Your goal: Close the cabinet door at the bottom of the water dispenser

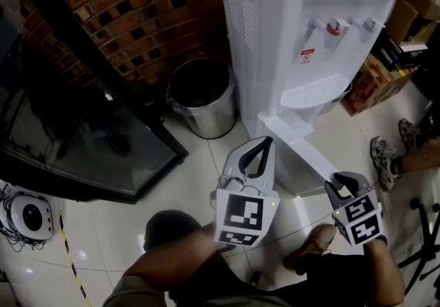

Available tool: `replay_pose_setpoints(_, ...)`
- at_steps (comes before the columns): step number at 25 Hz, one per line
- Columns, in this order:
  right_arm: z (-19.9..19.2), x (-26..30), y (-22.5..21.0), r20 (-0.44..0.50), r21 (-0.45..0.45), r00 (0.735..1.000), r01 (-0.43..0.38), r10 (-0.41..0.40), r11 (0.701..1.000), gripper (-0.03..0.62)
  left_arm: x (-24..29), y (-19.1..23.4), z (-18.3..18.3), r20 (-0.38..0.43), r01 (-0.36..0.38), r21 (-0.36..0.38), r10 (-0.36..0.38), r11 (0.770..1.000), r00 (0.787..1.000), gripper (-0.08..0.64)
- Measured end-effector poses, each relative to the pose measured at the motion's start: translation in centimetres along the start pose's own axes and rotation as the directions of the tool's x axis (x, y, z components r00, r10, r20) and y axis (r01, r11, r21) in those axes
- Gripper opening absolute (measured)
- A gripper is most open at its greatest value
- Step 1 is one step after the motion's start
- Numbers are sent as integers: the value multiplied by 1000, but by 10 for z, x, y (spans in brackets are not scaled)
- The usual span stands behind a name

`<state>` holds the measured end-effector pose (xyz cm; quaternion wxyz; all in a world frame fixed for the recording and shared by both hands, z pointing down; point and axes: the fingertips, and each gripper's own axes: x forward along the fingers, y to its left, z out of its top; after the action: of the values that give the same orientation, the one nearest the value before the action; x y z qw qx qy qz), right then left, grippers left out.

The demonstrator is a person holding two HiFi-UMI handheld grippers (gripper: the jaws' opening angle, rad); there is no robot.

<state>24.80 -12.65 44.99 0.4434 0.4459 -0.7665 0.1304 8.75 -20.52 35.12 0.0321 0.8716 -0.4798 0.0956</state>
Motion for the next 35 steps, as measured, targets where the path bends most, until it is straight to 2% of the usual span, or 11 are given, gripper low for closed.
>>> replay_pose_setpoints(4,1,15,-51,-6,16,996,86,-86,996,118,15,8,-7,-28,-21,1,21,1000,999,0)
replay_pose_setpoints(7,6,28,-88,7,42,987,160,-160,986,114,24,11,-3,-21,-31,-4,30,1000,999,0)
replay_pose_setpoints(13,35,72,-161,96,117,940,315,-326,942,85,42,25,1,-24,-74,1,74,997,997,0)
replay_pose_setpoints(14,42,83,-171,107,149,937,317,-334,937,79,44,30,2,-24,-89,2,89,996,996,0)
replay_pose_setpoints(16,51,108,-184,112,225,943,283,-314,932,15,46,39,5,-24,-121,3,121,993,992,0)
replay_pose_setpoints(18,58,129,-186,116,269,953,240,-279,933,15,45,49,8,-24,-150,-1,150,989,988,0)
replay_pose_setpoints(23,83,145,-180,163,256,951,215,-261,942,17,44,66,16,-15,-194,-9,194,981,981,0)
replay_pose_setpoints(27,81,143,-180,166,270,959,181,-231,946,15,46,65,15,-16,-184,-11,183,983,983,0)
replay_pose_setpoints(30,81,130,-175,176,277,955,183,-238,943,15,43,60,15,-20,-161,-19,161,987,987,0)
replay_pose_setpoints(33,82,99,-163,208,294,943,195,-262,936,15,29,47,21,-7,-119,-28,119,993,993,0)
replay_pose_setpoints(35,85,68,-155,258,325,923,194,-284,925,15,17,36,27,15,-88,-25,89,996,996,0)
